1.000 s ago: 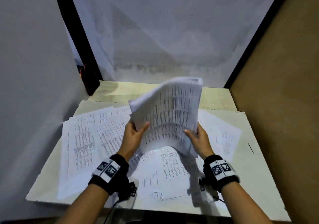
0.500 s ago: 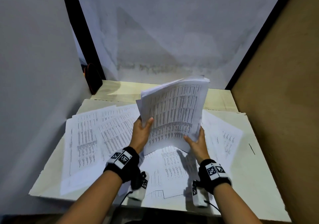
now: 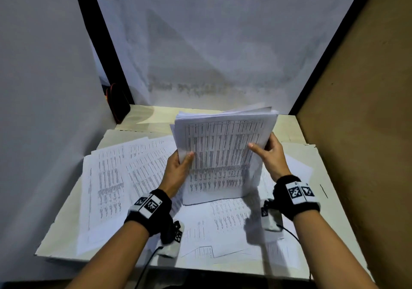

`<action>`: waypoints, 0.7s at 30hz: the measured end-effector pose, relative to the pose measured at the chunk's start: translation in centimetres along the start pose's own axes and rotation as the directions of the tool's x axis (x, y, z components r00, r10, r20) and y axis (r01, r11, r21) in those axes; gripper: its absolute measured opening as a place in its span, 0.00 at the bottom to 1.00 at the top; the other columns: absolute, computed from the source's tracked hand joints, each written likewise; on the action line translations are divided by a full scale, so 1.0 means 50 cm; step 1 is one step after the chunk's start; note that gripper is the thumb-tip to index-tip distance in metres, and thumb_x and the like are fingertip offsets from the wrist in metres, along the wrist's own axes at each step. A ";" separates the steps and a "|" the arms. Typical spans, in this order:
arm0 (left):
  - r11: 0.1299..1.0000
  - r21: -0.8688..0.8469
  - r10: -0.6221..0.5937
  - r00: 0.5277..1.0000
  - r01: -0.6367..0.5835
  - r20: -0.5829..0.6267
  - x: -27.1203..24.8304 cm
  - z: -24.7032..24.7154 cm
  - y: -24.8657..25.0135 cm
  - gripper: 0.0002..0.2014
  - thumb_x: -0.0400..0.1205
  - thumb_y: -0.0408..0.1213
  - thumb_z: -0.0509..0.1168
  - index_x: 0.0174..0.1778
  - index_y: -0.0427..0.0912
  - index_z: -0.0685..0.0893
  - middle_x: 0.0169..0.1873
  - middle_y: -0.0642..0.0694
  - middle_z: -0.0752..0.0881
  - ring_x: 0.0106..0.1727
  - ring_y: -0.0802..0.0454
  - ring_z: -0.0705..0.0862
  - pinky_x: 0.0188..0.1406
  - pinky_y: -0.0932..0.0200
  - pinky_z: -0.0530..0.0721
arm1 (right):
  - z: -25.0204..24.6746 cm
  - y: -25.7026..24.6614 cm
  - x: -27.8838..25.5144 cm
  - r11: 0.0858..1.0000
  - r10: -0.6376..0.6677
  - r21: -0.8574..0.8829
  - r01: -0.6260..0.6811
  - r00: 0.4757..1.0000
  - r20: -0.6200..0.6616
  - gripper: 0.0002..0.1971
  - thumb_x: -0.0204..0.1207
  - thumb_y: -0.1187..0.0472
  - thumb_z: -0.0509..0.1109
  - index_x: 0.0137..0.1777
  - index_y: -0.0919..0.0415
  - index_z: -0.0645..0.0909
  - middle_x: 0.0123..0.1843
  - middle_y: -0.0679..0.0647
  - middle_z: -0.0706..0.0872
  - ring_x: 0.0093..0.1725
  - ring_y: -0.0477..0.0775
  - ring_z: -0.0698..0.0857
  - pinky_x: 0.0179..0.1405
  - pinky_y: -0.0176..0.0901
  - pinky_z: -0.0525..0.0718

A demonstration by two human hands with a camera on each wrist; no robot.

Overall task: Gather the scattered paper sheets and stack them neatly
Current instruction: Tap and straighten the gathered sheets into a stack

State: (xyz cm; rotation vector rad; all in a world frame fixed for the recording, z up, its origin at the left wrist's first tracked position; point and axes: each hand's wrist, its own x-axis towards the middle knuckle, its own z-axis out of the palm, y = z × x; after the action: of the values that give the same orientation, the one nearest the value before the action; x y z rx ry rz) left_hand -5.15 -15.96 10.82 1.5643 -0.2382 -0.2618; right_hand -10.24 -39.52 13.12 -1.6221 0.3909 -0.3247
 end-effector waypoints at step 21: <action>0.992 -0.082 0.086 0.987 -0.098 -0.139 0.003 0.007 0.083 0.07 0.82 0.34 0.58 0.54 0.43 0.79 0.48 0.53 0.84 0.53 0.59 0.83 0.55 0.64 0.85 | 0.005 -0.045 -0.043 0.994 -0.054 0.093 0.052 0.998 0.019 0.10 0.64 0.59 0.75 0.46 0.54 0.84 0.41 0.43 0.92 0.48 0.44 0.89 0.55 0.42 0.86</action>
State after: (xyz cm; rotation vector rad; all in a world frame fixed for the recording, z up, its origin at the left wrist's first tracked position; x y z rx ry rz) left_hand -5.05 -16.41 14.94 1.4723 -0.1892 -0.0918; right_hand -11.95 -38.21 15.37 -1.5459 0.3125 -0.3600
